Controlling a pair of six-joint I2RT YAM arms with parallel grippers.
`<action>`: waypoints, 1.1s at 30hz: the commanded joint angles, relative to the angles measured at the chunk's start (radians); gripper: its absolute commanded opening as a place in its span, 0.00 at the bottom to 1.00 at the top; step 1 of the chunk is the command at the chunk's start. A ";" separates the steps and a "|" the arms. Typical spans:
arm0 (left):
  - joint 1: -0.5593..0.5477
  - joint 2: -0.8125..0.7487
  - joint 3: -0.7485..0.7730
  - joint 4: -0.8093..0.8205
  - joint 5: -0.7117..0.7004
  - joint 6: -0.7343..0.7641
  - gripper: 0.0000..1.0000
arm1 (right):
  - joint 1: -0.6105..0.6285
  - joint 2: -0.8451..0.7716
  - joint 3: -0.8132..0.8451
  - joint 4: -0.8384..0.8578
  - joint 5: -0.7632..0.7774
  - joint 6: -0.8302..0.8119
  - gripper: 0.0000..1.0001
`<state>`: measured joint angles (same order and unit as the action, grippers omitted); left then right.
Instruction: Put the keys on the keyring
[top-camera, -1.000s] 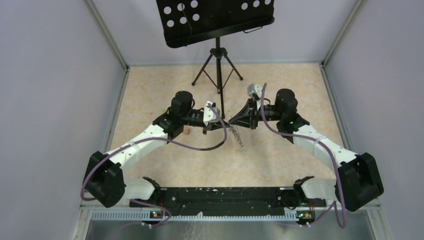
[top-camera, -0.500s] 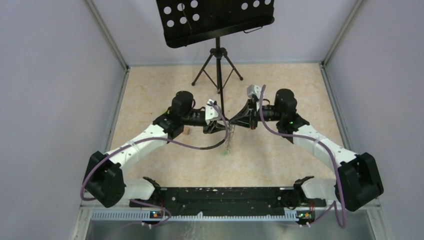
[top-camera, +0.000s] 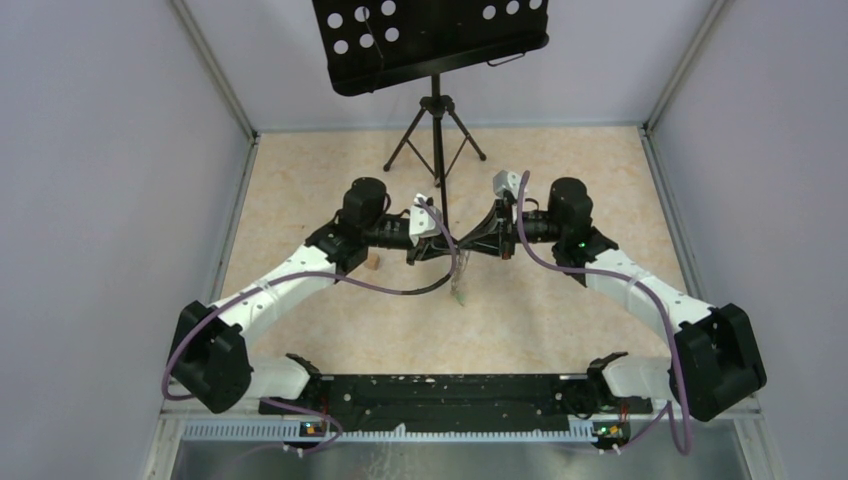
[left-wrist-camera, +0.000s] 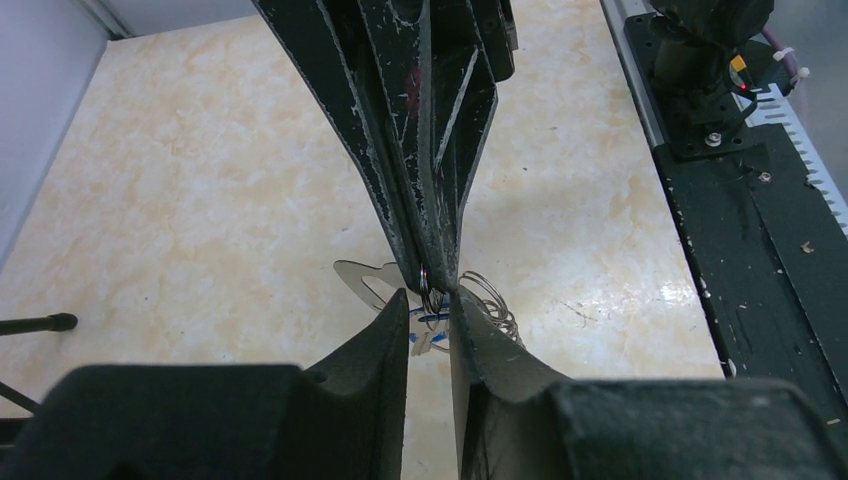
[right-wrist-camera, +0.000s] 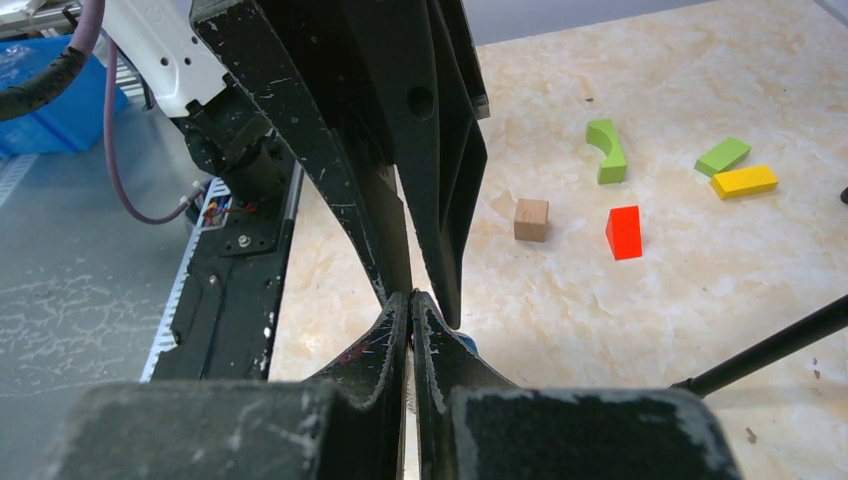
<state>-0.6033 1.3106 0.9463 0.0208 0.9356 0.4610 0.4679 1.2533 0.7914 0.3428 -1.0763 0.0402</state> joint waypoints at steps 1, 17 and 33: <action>0.002 0.011 0.043 0.018 0.035 -0.013 0.24 | -0.001 0.005 0.019 0.025 -0.029 -0.021 0.00; 0.007 0.013 0.042 0.016 0.050 -0.012 0.00 | -0.003 -0.004 0.019 0.005 -0.024 -0.035 0.00; 0.007 0.027 0.206 -0.392 -0.100 0.139 0.00 | -0.006 -0.066 0.063 -0.329 0.163 -0.439 0.16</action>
<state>-0.5949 1.3350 1.0683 -0.2478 0.8787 0.5373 0.4679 1.2232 0.8192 0.0879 -0.9668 -0.2676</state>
